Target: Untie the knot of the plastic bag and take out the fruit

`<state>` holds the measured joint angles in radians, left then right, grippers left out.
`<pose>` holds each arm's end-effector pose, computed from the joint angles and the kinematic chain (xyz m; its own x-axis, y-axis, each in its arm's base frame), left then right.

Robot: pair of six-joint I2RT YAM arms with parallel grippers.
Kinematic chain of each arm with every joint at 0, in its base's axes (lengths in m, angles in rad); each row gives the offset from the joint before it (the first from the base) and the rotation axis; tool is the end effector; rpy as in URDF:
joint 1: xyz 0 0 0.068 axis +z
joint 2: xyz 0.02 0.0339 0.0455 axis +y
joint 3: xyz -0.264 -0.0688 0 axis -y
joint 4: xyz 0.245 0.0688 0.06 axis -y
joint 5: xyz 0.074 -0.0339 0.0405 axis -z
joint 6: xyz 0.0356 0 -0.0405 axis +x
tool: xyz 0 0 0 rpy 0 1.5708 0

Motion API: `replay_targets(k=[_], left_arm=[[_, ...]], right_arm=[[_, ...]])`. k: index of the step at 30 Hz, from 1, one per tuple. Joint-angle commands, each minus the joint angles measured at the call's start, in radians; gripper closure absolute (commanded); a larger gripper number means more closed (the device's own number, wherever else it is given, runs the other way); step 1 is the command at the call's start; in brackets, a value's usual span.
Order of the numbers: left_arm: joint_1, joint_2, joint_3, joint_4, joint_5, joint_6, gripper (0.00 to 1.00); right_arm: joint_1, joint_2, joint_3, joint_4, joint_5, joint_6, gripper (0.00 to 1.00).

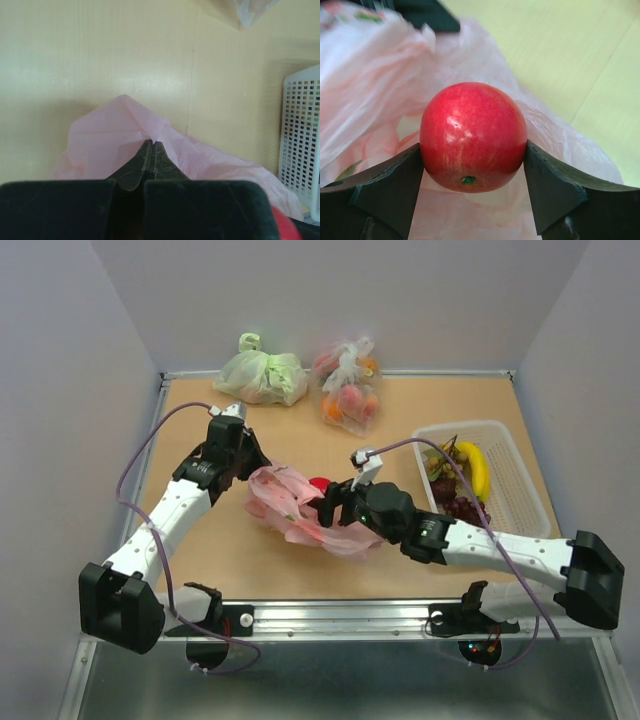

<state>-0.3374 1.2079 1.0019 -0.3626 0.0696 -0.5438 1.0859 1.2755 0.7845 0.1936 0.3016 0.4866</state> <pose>0.2546 -0.0919 0.3100 -0.6343 -0.3245 -0.7017 0.0670 0.8812 -0.4680 0.1449 0.2523 0.2718 -0.4539 0.0965 -0.8858 -0.5658 0.7368 0.3702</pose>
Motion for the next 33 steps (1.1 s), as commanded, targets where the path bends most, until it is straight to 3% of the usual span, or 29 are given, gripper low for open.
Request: replay_targets(k=[1, 7, 13, 18, 21, 22, 24, 31, 33], left_arm=[[0.003, -0.066, -0.077, 0.031, 0.073, -0.008, 1.0], [0.003, -0.145, -0.196, 0.033, 0.043, -0.01, 1.0], [0.003, -0.205, -0.258, 0.131, 0.091, -0.036, 1.0], [-0.029, -0.249, -0.328, 0.221, 0.167, -0.059, 1.0], [-0.061, -0.271, -0.382, 0.246, 0.167, -0.065, 1.0], [-0.064, -0.284, -0.413, 0.252, 0.164, -0.068, 1.0], [-0.068, -0.315, -0.442, 0.261, 0.162, -0.071, 1.0], [-0.069, -0.39, -0.525, 0.261, 0.156, -0.064, 1.0], [-0.069, -0.396, -0.525, 0.263, 0.156, -0.064, 1.0]], right_arm=[[-0.006, -0.111, -0.022, 0.001, 0.174, -0.026, 0.87], [-0.006, -0.119, -0.018, -0.003, 0.263, -0.049, 0.87], [-0.004, 0.024, -0.053, -0.008, 0.058, -0.132, 0.83], [0.023, 0.14, -0.093, -0.01, 0.051, -0.149, 0.77], [0.031, 0.153, -0.097, -0.013, 0.056, -0.155, 0.58], [0.035, 0.153, -0.094, -0.022, 0.056, -0.157, 0.39], [0.043, 0.148, -0.081, -0.051, 0.051, -0.158, 0.17], [0.048, 0.044, -0.041, -0.12, 0.039, -0.054, 0.0], [0.048, 0.019, -0.025, -0.144, 0.04, -0.03, 0.0]])
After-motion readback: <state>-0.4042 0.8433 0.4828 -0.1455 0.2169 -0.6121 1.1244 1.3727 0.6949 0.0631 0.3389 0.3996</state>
